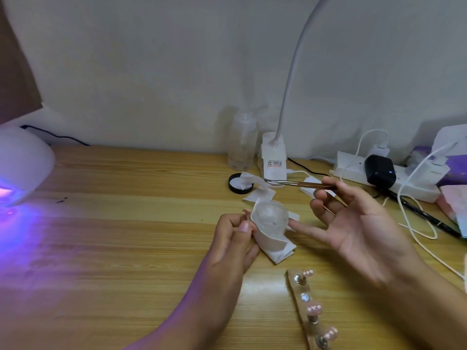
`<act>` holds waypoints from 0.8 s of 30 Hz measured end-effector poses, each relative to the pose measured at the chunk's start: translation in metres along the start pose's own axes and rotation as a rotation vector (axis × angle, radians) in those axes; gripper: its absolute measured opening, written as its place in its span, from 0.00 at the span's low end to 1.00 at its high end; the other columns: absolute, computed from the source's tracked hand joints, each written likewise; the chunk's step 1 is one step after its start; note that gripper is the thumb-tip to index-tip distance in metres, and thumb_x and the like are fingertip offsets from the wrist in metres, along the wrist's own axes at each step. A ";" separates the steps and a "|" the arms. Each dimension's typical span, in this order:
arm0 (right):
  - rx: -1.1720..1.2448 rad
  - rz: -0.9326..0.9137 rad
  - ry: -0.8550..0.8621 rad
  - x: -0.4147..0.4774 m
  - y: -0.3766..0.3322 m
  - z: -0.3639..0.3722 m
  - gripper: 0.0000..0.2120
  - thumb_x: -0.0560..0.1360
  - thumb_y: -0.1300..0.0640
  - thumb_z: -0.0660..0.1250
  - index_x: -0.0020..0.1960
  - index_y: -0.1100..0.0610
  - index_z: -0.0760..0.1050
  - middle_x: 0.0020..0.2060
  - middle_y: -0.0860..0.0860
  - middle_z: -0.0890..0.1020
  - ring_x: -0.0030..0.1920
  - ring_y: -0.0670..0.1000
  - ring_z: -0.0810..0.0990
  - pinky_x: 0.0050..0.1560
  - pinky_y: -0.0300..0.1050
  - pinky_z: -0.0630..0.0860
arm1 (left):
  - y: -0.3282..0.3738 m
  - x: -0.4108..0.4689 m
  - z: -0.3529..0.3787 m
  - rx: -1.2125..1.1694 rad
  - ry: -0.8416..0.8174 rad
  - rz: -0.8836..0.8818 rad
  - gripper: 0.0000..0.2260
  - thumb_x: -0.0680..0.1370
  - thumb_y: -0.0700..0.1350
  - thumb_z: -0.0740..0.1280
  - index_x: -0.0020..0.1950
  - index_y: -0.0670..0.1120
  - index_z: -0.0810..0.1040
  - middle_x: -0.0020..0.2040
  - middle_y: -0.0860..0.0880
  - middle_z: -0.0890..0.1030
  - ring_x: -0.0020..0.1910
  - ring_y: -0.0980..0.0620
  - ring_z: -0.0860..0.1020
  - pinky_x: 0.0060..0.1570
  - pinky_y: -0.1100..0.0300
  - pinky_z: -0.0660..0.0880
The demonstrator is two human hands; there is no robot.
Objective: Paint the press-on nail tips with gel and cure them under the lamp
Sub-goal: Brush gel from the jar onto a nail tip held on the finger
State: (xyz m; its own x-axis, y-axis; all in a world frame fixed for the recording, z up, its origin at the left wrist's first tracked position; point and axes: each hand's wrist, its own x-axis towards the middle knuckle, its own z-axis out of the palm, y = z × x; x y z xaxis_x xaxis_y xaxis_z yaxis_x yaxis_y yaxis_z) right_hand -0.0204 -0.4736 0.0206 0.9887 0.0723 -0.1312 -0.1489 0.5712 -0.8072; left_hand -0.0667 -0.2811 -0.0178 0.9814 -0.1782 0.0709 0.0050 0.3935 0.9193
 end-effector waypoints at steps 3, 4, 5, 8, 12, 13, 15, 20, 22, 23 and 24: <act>0.006 0.012 0.017 -0.003 0.002 0.000 0.08 0.72 0.54 0.66 0.48 0.56 0.80 0.36 0.52 0.78 0.37 0.48 0.80 0.46 0.69 0.80 | 0.000 -0.001 0.000 0.021 -0.014 -0.028 0.15 0.80 0.57 0.57 0.56 0.49 0.74 0.58 0.61 0.81 0.62 0.64 0.76 0.64 0.68 0.69; 0.003 0.013 0.023 -0.004 0.002 -0.001 0.08 0.72 0.54 0.66 0.48 0.56 0.80 0.36 0.52 0.78 0.37 0.48 0.79 0.46 0.70 0.79 | -0.001 -0.002 0.000 0.054 -0.007 -0.024 0.13 0.79 0.58 0.57 0.54 0.52 0.75 0.58 0.61 0.80 0.62 0.64 0.75 0.64 0.66 0.71; -0.004 0.006 0.025 -0.005 0.002 -0.002 0.08 0.72 0.54 0.66 0.48 0.56 0.80 0.36 0.52 0.78 0.38 0.48 0.79 0.47 0.69 0.79 | -0.002 -0.002 0.001 0.110 0.007 -0.013 0.11 0.78 0.58 0.58 0.52 0.55 0.76 0.59 0.62 0.79 0.63 0.64 0.75 0.64 0.63 0.72; -0.105 -0.143 0.006 -0.013 -0.004 -0.013 0.09 0.74 0.53 0.63 0.46 0.54 0.81 0.36 0.51 0.78 0.37 0.47 0.77 0.43 0.53 0.82 | -0.003 -0.003 0.001 0.272 0.122 0.035 0.08 0.74 0.61 0.60 0.45 0.62 0.78 0.57 0.64 0.76 0.53 0.66 0.77 0.54 0.68 0.72; -0.205 -0.377 -0.006 -0.028 -0.015 -0.038 0.11 0.78 0.55 0.60 0.44 0.50 0.82 0.34 0.47 0.77 0.35 0.44 0.77 0.36 0.38 0.77 | 0.001 -0.004 -0.001 0.310 0.113 0.001 0.07 0.71 0.59 0.69 0.41 0.58 0.79 0.43 0.60 0.80 0.36 0.64 0.75 0.39 0.72 0.72; -0.210 -0.409 0.013 -0.031 -0.014 -0.045 0.12 0.78 0.57 0.59 0.43 0.51 0.81 0.34 0.47 0.77 0.34 0.44 0.76 0.35 0.37 0.77 | 0.002 -0.005 0.000 0.287 0.070 -0.015 0.07 0.68 0.57 0.71 0.41 0.56 0.80 0.40 0.58 0.80 0.35 0.63 0.75 0.39 0.71 0.73; -0.236 -0.450 0.039 -0.036 -0.007 -0.054 0.15 0.79 0.61 0.57 0.44 0.52 0.81 0.34 0.47 0.77 0.33 0.43 0.76 0.37 0.36 0.77 | 0.003 -0.007 0.001 0.252 -0.004 -0.037 0.09 0.65 0.56 0.72 0.41 0.54 0.82 0.38 0.56 0.81 0.37 0.61 0.76 0.39 0.69 0.73; -0.204 -0.418 0.025 -0.042 0.009 -0.057 0.13 0.75 0.61 0.59 0.41 0.53 0.82 0.36 0.49 0.79 0.34 0.45 0.79 0.40 0.37 0.78 | 0.004 -0.008 0.002 0.269 -0.061 -0.057 0.05 0.69 0.48 0.73 0.44 0.52 0.85 0.39 0.55 0.83 0.38 0.61 0.78 0.39 0.71 0.72; -0.213 -0.415 0.022 -0.043 0.010 -0.056 0.11 0.73 0.61 0.61 0.40 0.53 0.81 0.36 0.49 0.80 0.34 0.45 0.79 0.40 0.38 0.79 | 0.005 -0.008 0.003 0.283 -0.064 -0.056 0.05 0.69 0.47 0.72 0.43 0.53 0.85 0.38 0.56 0.83 0.39 0.62 0.79 0.39 0.72 0.72; -0.213 -0.412 0.022 -0.043 0.010 -0.055 0.10 0.72 0.60 0.62 0.40 0.53 0.81 0.36 0.49 0.80 0.33 0.46 0.79 0.40 0.38 0.79 | 0.005 -0.009 0.004 0.287 -0.064 -0.055 0.04 0.69 0.47 0.72 0.42 0.54 0.85 0.38 0.56 0.83 0.38 0.63 0.79 0.38 0.72 0.72; -0.209 -0.409 0.024 -0.044 0.010 -0.055 0.09 0.72 0.60 0.63 0.40 0.53 0.81 0.36 0.49 0.80 0.33 0.46 0.79 0.40 0.39 0.79 | 0.005 -0.009 0.005 0.287 -0.060 -0.055 0.04 0.68 0.47 0.73 0.41 0.54 0.85 0.37 0.56 0.83 0.37 0.63 0.78 0.37 0.72 0.72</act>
State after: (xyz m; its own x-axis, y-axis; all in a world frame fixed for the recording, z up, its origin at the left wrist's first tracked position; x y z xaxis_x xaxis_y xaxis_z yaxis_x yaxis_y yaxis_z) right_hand -0.0659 -0.5155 -0.0135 0.9666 -0.1455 0.2111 0.2511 0.3713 -0.8939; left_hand -0.0762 -0.2815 -0.0116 0.9680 -0.2488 0.0331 -0.0052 0.1122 0.9937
